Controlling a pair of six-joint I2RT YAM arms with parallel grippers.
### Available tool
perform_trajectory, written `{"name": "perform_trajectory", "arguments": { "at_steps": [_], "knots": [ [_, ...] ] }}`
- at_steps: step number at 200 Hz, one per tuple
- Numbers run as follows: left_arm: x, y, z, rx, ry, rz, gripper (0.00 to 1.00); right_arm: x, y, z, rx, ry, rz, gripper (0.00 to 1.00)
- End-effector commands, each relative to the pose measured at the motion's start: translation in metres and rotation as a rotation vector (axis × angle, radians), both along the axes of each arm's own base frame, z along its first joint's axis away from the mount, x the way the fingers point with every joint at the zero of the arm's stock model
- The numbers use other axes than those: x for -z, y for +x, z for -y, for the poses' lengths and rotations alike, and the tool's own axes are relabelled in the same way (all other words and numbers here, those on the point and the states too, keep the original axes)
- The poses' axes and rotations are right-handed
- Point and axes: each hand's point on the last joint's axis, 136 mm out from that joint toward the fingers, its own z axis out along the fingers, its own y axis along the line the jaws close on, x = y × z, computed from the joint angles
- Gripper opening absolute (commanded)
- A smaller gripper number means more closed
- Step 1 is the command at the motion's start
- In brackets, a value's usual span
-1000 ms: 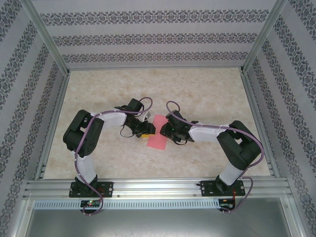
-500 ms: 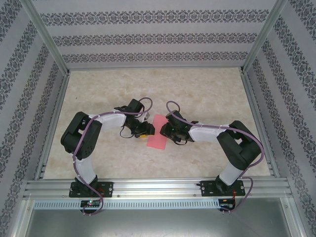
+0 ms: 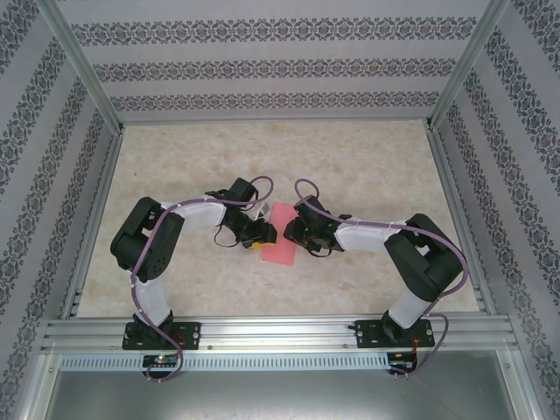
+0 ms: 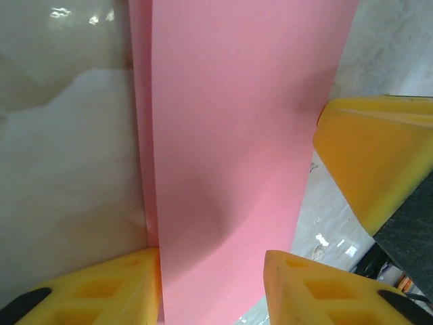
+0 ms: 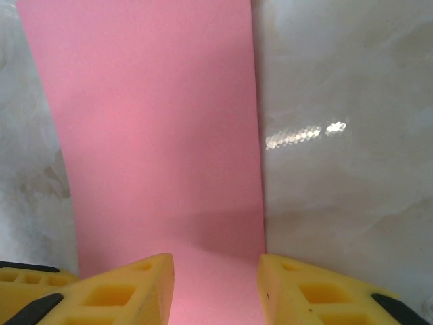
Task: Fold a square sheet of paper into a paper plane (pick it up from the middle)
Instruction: Fold the triangle a second time at the center of the table.
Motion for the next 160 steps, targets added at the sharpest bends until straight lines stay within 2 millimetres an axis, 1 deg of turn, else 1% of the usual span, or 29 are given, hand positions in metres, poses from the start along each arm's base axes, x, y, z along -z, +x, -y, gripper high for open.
{"name": "perform_trajectory", "arguments": {
  "at_steps": [1,45,119,160],
  "knots": [
    [-0.001,-0.002,0.007,0.018,-0.011,0.009,0.45,0.019,-0.013,0.017,0.022,-0.052,-0.065,0.40],
    [-0.009,0.003,0.006,0.006,-0.007,0.033,0.45,0.019,-0.013,0.017,0.018,-0.057,-0.064,0.40],
    [-0.019,0.006,0.007,0.013,-0.009,0.052,0.39,0.019,-0.012,0.017,0.018,-0.059,-0.067,0.40],
    [-0.020,0.008,0.012,0.007,-0.031,0.049,0.38,0.016,-0.011,0.016,0.016,-0.054,-0.060,0.40]
  ]
}}
